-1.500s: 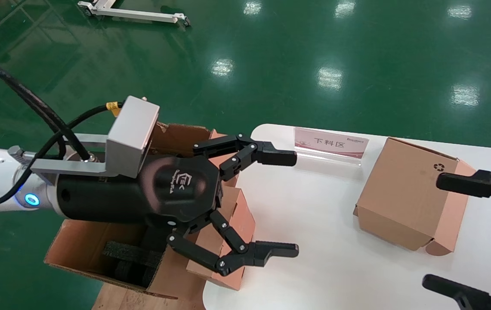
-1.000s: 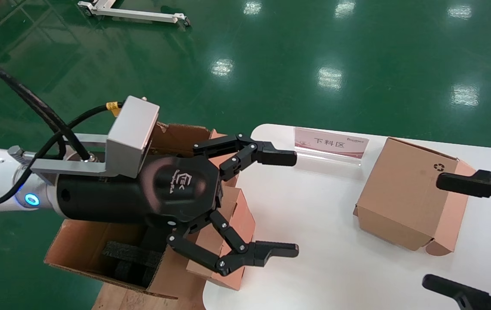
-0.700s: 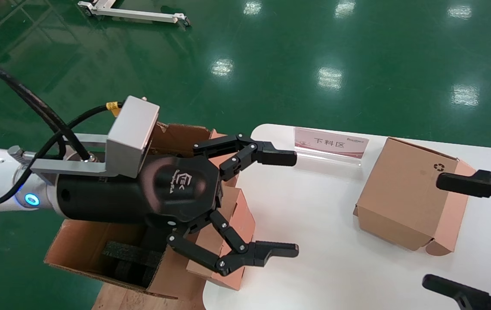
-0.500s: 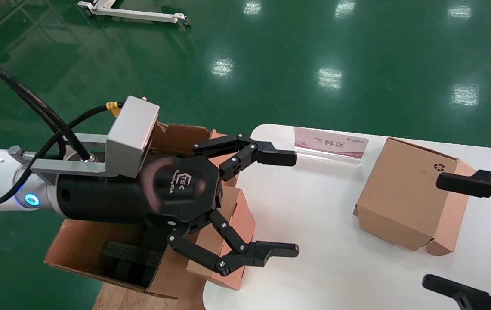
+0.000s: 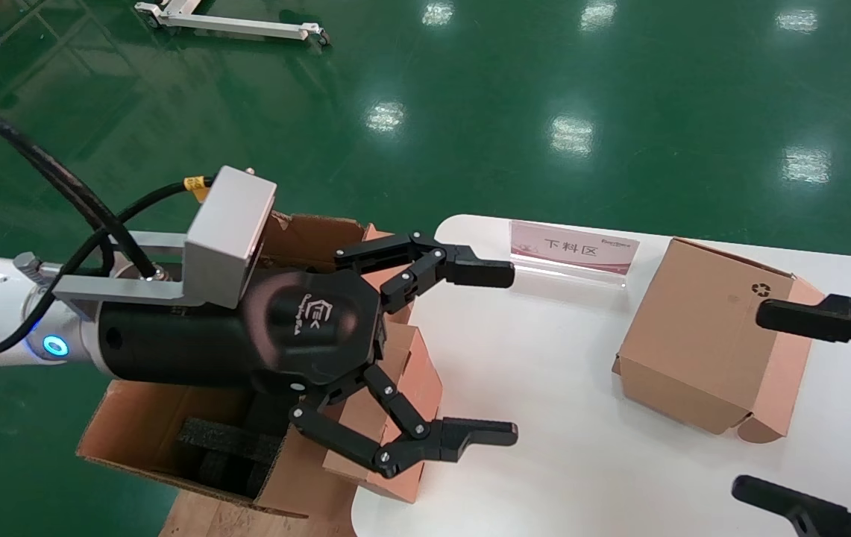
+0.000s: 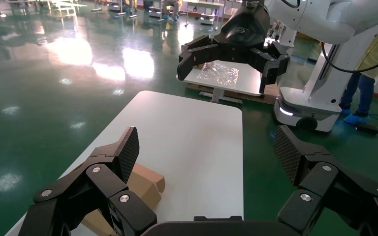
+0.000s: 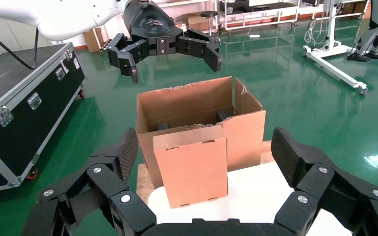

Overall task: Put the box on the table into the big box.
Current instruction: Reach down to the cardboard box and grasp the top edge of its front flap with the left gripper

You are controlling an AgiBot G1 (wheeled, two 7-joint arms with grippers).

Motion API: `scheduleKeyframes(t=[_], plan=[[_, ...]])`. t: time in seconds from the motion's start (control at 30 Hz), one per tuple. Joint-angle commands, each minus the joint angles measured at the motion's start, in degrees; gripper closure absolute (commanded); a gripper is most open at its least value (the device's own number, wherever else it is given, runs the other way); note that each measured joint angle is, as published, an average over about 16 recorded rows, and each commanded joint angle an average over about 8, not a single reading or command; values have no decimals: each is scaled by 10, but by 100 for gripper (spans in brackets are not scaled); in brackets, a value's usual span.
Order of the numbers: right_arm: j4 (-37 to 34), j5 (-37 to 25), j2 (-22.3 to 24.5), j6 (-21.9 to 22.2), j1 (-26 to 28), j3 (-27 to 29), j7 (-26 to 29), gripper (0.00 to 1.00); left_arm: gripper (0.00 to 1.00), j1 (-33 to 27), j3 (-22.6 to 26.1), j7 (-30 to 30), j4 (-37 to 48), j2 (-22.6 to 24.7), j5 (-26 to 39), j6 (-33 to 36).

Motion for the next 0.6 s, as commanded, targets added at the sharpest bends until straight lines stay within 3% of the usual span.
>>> scheduleKeyframes(t=[0.03,0.6], plan=[[0,0,0,0,0,0,0,0,0,0,0,0,0,0,0,0],[0,0,0,0,0,0,0,0,0,0,0,0,0,0,0,0]])
